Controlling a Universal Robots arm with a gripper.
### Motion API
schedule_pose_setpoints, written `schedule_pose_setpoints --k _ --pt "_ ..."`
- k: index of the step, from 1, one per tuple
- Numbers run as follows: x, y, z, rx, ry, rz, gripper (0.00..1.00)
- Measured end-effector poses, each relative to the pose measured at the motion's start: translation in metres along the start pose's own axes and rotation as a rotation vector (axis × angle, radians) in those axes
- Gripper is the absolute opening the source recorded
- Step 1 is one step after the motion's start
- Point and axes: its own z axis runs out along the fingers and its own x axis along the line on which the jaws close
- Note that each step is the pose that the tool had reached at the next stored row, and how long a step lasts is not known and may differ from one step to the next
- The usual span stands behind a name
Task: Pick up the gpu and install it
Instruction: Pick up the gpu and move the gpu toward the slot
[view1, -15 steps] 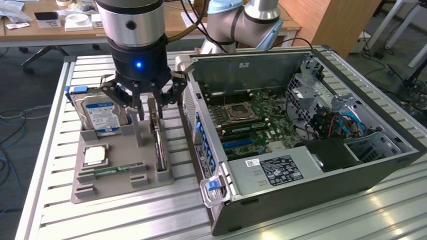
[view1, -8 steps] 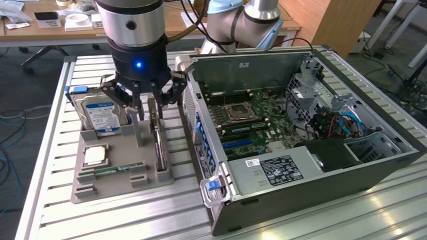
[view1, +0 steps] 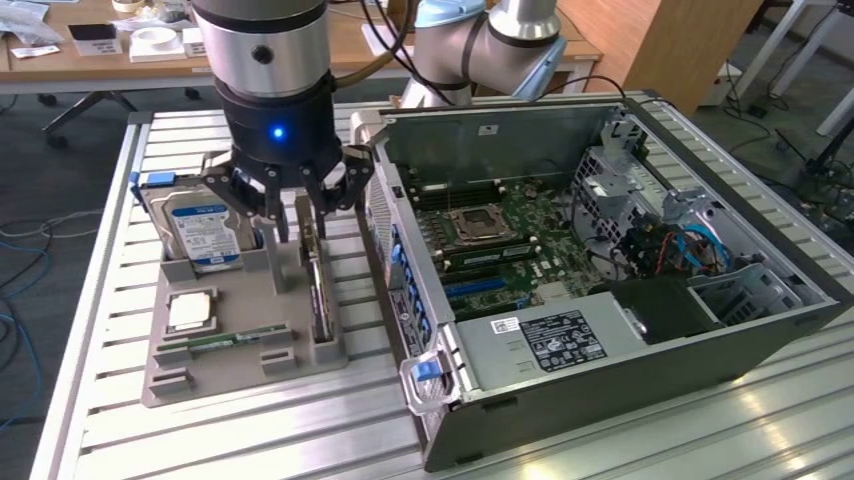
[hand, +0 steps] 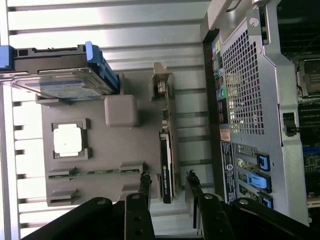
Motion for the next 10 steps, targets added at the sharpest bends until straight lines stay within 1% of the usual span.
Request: schedule_pose_setpoints --k 3,10 --pt "0.0001 -0.0003 0.0022 0.0 0.0001 0.0 0.42" --pt "0.0 -0.0003 0.0025 -0.0001 0.0 0.0 0.42"
